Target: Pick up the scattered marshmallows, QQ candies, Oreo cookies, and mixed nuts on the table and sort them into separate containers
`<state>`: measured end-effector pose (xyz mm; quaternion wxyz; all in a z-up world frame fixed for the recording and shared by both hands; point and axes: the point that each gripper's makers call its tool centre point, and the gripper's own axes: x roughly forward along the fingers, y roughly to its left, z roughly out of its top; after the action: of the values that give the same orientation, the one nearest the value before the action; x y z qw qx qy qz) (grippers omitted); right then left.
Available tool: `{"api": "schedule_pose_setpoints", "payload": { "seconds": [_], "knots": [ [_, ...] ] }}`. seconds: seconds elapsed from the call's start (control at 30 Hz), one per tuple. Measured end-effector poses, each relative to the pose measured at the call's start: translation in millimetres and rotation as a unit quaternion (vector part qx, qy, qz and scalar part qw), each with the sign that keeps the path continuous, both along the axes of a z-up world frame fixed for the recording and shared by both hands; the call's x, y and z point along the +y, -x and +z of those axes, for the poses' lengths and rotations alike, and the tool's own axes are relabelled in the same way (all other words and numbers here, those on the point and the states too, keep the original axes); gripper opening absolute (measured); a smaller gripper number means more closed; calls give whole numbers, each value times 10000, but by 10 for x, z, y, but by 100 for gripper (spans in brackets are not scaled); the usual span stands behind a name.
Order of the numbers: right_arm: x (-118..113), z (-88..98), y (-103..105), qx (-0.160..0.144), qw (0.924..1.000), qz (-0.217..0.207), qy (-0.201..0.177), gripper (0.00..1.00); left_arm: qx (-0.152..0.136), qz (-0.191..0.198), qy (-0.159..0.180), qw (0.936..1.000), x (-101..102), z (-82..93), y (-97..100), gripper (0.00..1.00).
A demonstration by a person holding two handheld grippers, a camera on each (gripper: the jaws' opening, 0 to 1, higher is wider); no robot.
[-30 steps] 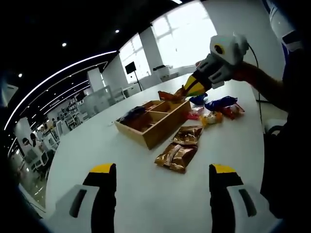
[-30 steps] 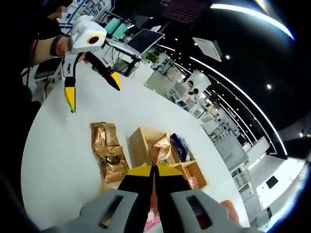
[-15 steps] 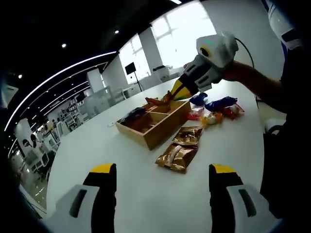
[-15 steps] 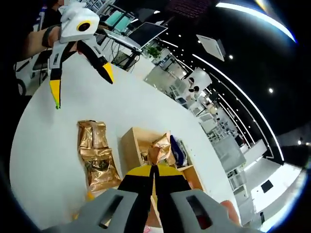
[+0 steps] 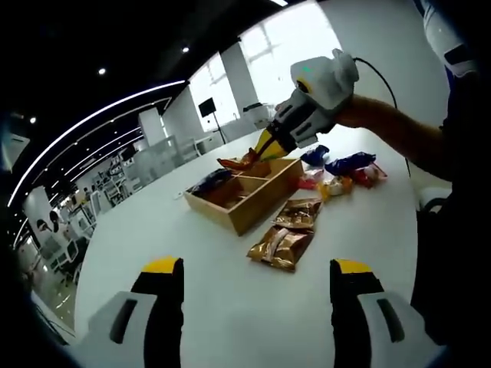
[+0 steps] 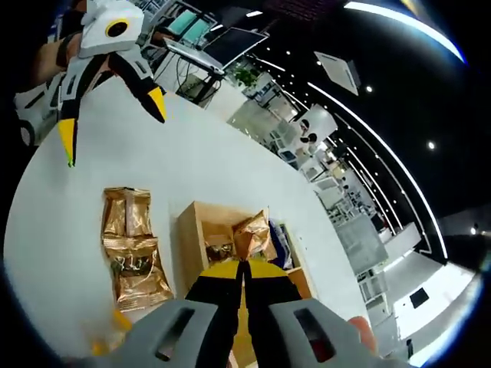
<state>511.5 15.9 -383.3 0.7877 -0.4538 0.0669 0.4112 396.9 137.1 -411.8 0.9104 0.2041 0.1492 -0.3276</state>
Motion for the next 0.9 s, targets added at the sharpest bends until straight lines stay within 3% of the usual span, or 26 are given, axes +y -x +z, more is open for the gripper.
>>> {"api": "schedule_pose_setpoints", "payload": {
  "seconds": [0.2, 0.37, 0.67, 0.8, 0.9],
  "knots": [
    [31, -82, -106, -17, 9994, 301, 194, 0, -79, -21, 68, 9999, -30, 62, 13, 82],
    [49, -210, -53, -10, 9973, 637, 368, 0, -78, -4, 34, 10000, -16, 56, 26, 82],
    [143, -157, -74, -144, 9939, 994, 466, 0, -126, 5, 56, 9999, -23, 77, 39, 82],
    [155, -116, -136, -360, 9908, 1135, 640, 0, -133, 15, 44, 9999, -11, 81, 49, 82],
    [168, -77, -181, -375, 9904, 1220, 521, 0, -156, 37, 43, 9999, 12, 92, 54, 81]
  ]
}}
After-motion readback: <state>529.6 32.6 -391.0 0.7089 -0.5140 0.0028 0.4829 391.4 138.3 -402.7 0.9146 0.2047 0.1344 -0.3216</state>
